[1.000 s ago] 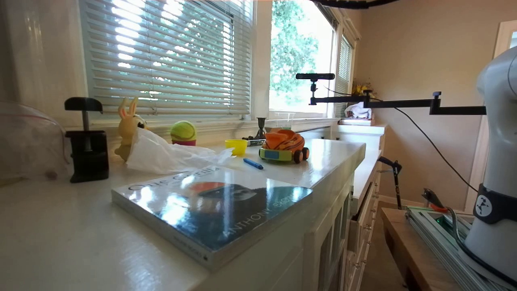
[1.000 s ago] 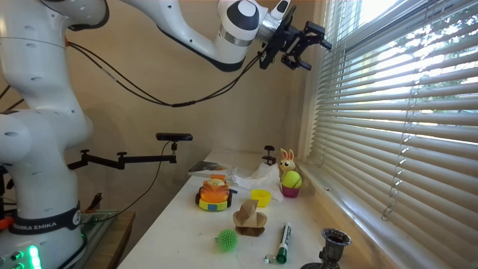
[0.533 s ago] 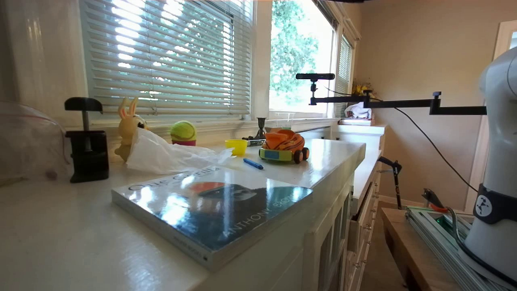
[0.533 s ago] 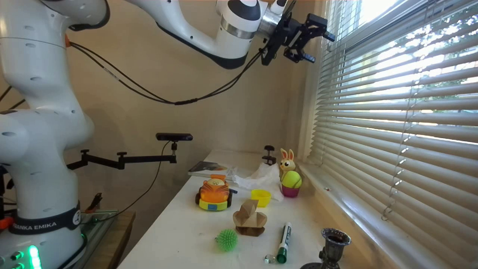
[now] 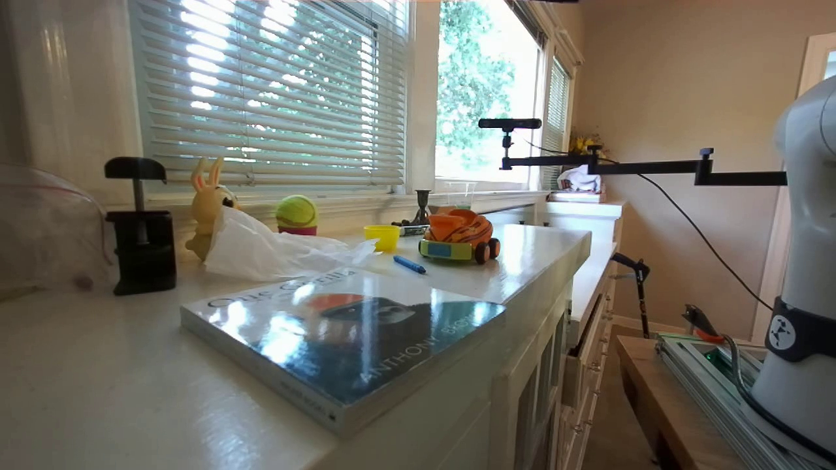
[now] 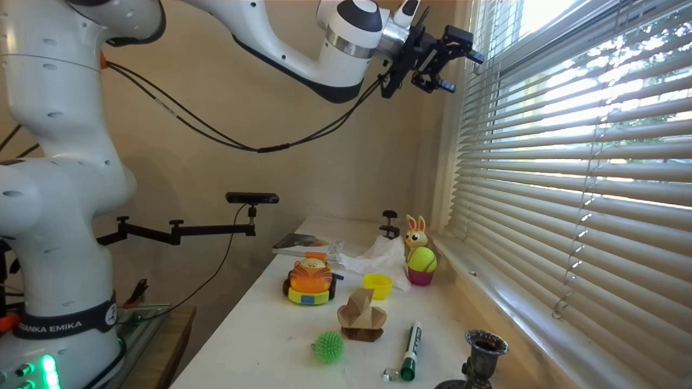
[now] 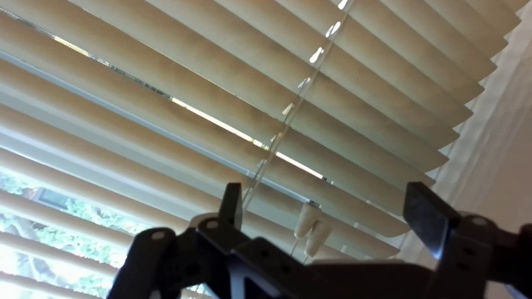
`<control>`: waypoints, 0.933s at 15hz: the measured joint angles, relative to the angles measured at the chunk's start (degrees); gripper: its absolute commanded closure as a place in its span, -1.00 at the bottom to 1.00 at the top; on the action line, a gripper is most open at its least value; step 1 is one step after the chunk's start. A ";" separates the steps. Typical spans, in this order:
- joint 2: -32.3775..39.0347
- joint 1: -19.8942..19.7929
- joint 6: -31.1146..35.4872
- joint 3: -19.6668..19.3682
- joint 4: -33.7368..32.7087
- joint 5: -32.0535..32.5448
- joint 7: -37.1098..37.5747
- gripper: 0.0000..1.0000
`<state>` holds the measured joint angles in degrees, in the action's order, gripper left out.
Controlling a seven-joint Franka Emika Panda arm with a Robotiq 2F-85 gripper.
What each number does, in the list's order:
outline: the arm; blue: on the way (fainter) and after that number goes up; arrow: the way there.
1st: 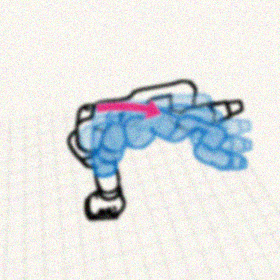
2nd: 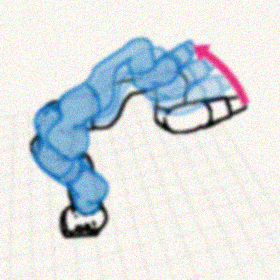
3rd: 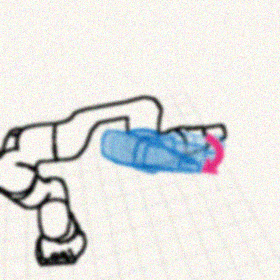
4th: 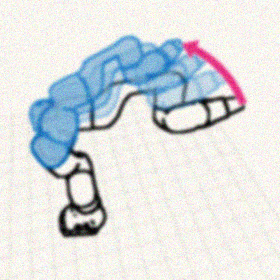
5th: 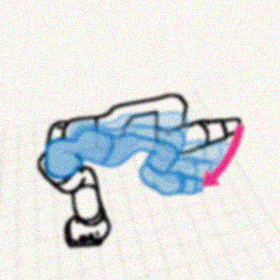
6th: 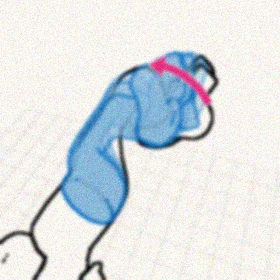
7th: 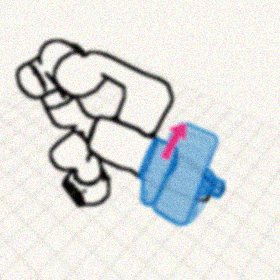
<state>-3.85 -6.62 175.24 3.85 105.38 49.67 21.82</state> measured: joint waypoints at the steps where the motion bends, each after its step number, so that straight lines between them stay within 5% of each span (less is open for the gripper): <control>1: 0.39 0.00 0.16 0.12 -0.60 0.45 0.33 -1.00; 14: 3.73 0.00 1.76 -0.03 -6.77 7.08 8.52 -1.00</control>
<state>-0.11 -6.62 177.00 3.82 98.61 56.76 30.35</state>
